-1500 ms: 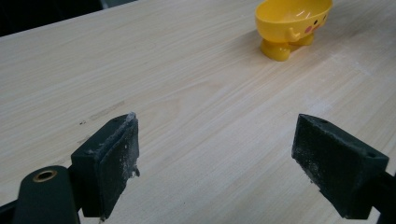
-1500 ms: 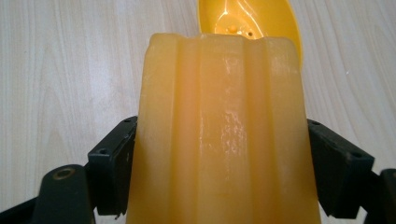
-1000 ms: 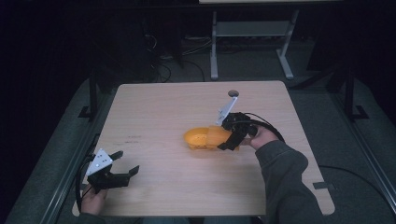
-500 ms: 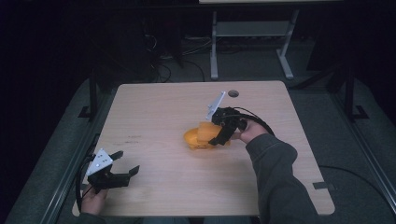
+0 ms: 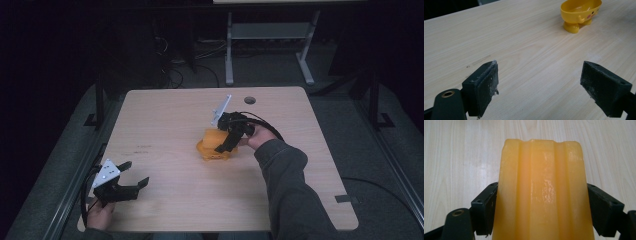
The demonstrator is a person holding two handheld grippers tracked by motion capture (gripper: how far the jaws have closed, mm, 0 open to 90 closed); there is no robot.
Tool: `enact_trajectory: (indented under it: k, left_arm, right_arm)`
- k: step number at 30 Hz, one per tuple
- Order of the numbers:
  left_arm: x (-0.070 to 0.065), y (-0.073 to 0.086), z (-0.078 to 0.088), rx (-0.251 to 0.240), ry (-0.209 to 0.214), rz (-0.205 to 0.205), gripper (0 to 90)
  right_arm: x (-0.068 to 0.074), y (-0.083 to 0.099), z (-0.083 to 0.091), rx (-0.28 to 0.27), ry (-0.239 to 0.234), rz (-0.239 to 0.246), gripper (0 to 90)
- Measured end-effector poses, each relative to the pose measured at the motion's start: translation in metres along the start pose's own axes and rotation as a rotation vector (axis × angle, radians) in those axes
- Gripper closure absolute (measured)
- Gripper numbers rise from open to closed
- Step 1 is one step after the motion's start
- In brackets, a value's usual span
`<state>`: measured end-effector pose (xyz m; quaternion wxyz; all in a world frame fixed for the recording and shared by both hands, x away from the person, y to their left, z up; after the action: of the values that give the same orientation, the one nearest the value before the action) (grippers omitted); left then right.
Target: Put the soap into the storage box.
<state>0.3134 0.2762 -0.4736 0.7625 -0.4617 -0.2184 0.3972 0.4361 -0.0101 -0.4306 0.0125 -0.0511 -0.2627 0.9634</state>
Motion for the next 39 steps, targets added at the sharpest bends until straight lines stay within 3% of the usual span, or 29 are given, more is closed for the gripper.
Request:
enact_trajectory:
  k: [20,39]
  left_arm:
    - [0.001,0.001,-0.001,0.002,0.002,-0.004,14.3]
    - [0.002,0.001,-0.001,0.008,0.003,-0.002,14.3]
  right_arm:
    - [-0.005,-0.002,-0.023,0.022,-0.04,0.002,20.5]
    - [-0.008,0.0,-0.038,0.042,-0.044,0.021,20.4]
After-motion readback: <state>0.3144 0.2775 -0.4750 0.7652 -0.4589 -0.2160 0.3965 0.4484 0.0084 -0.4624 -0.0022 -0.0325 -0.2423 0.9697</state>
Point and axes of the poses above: each handheld gripper's, and its own axes: z roughly backward along the jaws, y roughly out of its underside, x roughly to its left, the point moved 8 cm from there along -z, roughly forward along the jaws, and after that the axes turned 5 degrees about z, right-handed, at the moved point
